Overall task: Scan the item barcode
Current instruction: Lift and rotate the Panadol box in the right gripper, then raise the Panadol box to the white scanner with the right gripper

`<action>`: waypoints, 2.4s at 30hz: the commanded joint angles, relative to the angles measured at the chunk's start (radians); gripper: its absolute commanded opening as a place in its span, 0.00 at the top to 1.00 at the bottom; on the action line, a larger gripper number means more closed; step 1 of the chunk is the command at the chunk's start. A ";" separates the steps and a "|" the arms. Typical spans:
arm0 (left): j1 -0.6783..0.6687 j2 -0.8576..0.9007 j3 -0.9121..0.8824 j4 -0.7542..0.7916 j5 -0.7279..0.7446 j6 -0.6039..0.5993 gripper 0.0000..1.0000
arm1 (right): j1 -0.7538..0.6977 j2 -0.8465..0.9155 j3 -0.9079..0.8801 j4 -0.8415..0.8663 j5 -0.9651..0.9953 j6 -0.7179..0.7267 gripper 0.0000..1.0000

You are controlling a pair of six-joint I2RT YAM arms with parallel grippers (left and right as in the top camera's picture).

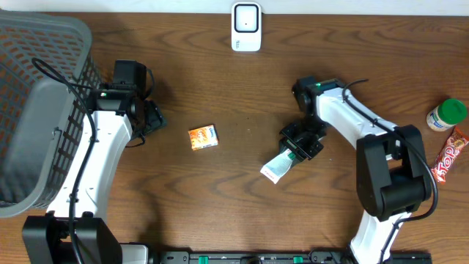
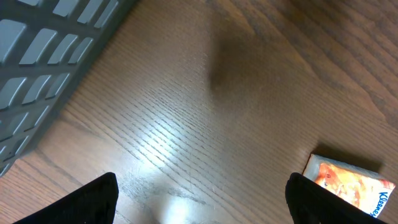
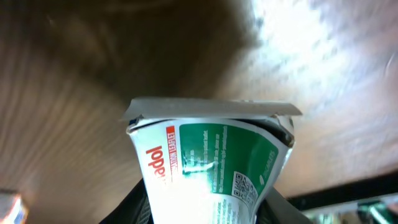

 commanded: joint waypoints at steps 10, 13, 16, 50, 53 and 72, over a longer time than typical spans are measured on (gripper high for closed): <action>0.003 0.000 -0.008 -0.002 -0.013 0.003 0.14 | -0.081 0.006 0.016 -0.177 -0.241 0.151 0.76; 0.003 0.000 -0.008 -0.002 -0.013 0.003 0.14 | -0.088 0.007 0.016 -0.216 -0.259 0.264 0.78; 0.003 0.000 -0.008 -0.002 -0.013 0.003 0.14 | -0.085 0.007 0.016 -0.227 -0.290 0.353 0.78; 0.003 0.000 -0.008 -0.002 -0.013 0.003 0.14 | -0.095 0.010 0.016 0.233 -0.308 0.143 0.83; 0.003 0.000 -0.008 -0.002 -0.013 0.003 0.14 | -0.095 0.010 0.016 0.327 -0.316 0.038 0.84; 0.003 0.000 -0.008 -0.002 -0.013 0.003 0.14 | 0.084 -0.125 0.024 0.806 0.091 -0.117 0.96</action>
